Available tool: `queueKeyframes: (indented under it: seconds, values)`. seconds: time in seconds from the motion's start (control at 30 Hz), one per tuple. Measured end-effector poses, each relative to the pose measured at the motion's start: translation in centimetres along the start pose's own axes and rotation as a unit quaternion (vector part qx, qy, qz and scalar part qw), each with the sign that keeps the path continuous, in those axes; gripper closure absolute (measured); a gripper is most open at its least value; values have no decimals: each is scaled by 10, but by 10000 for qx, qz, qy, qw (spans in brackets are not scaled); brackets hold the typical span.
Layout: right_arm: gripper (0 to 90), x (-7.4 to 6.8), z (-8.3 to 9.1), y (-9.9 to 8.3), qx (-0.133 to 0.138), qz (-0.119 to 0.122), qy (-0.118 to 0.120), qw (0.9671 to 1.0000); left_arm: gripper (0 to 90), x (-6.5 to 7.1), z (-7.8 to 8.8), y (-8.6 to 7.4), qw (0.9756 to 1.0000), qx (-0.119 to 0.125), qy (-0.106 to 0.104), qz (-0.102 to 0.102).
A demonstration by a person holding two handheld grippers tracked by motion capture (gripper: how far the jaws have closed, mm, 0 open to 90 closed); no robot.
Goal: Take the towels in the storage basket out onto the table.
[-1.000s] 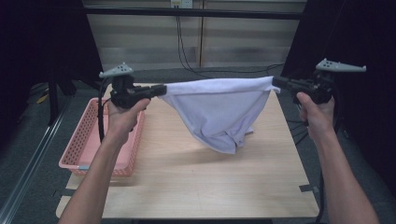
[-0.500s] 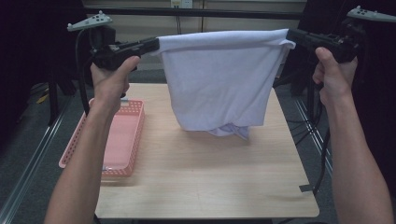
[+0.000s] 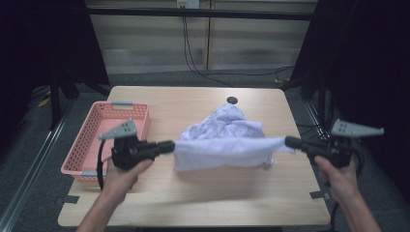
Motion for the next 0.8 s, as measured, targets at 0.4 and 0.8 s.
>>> queueKeyframes:
  seconds: [0.4,0.8]
  values:
    - [680,-43,36,-110,-535,-135,315,9980,769,53,17,-83,9968,-394,-643,259]
    - [622,3,-20,-100,-956,-32,-135,9953,770,-6,-22,-87,9959,-809,-88,395]
Point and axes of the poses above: each handheld gripper's, and its own axes: z roughly backward along the jaws, y roughly out of its top, x roughly to its right, the point moved 2 cm from there along -z, roughly forward along the jaws, and after that the axes turned 7 degrees about -z, right-handed, at the moved point
